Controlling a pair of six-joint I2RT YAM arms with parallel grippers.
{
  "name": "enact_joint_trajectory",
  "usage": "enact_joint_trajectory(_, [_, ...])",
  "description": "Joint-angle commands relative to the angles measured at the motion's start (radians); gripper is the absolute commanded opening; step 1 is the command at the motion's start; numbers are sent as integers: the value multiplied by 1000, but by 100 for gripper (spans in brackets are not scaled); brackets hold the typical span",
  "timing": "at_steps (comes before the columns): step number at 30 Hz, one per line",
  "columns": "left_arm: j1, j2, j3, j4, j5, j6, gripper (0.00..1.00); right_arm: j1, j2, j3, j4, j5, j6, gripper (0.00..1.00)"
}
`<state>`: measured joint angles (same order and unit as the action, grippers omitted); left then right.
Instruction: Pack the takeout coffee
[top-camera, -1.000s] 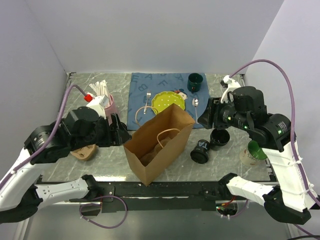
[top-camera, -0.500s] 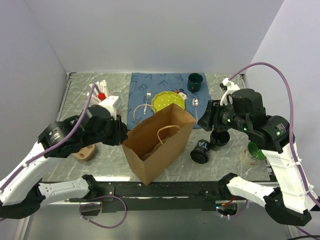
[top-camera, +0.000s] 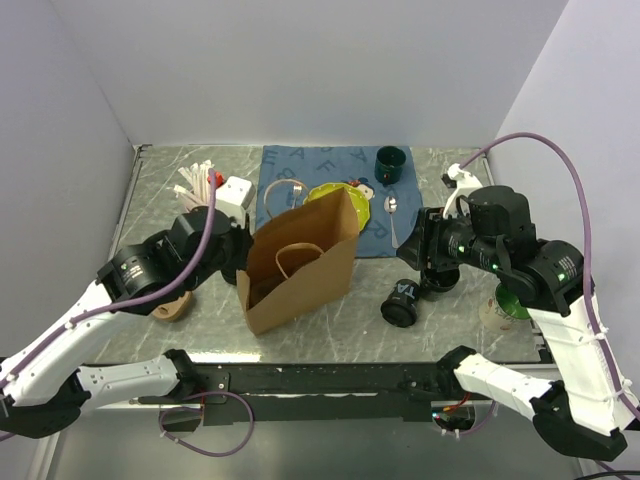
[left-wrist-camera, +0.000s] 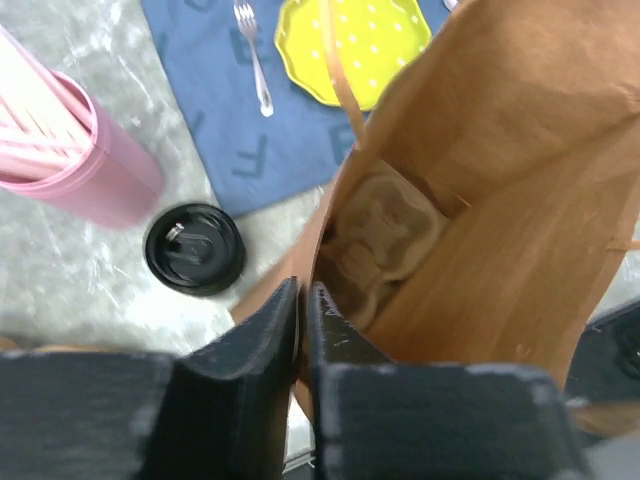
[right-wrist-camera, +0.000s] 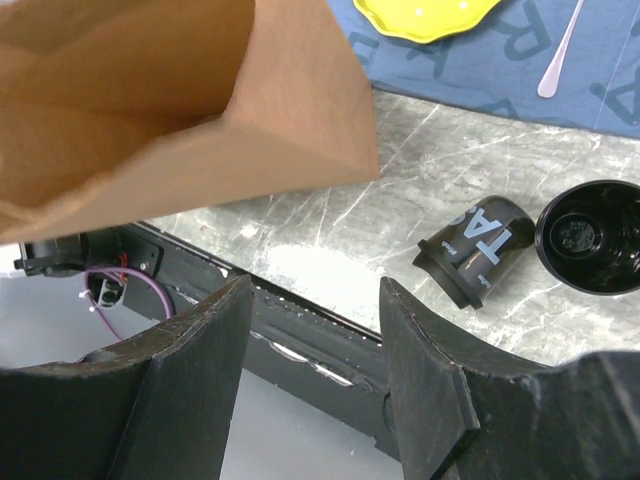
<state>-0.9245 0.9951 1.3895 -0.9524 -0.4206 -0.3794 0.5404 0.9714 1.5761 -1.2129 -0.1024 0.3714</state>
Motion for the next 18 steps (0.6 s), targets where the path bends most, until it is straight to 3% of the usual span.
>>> enact_joint_trajectory(1, [0,-29,-26,139,-79,70,36,-3,-13,-10,44,-19,-17,61])
enact_joint_trajectory(2, [0,-15,-17,130,-105,56,49,-3,-11,-8,47,-20,-20,62])
enact_joint_trajectory(4, [3,2,26,90,-138,28,64,-5,7,4,56,-19,-26,62])
enact_joint_trajectory(7, [3,28,83,17,-168,-48,77,-3,55,45,79,3,-17,61])
enact_joint_trajectory(13, [3,128,269,-274,-166,-306,81,-2,193,156,150,6,-17,61])
enact_joint_trajectory(18, [3,154,376,-404,-149,-432,83,-3,289,216,168,-5,-22,61])
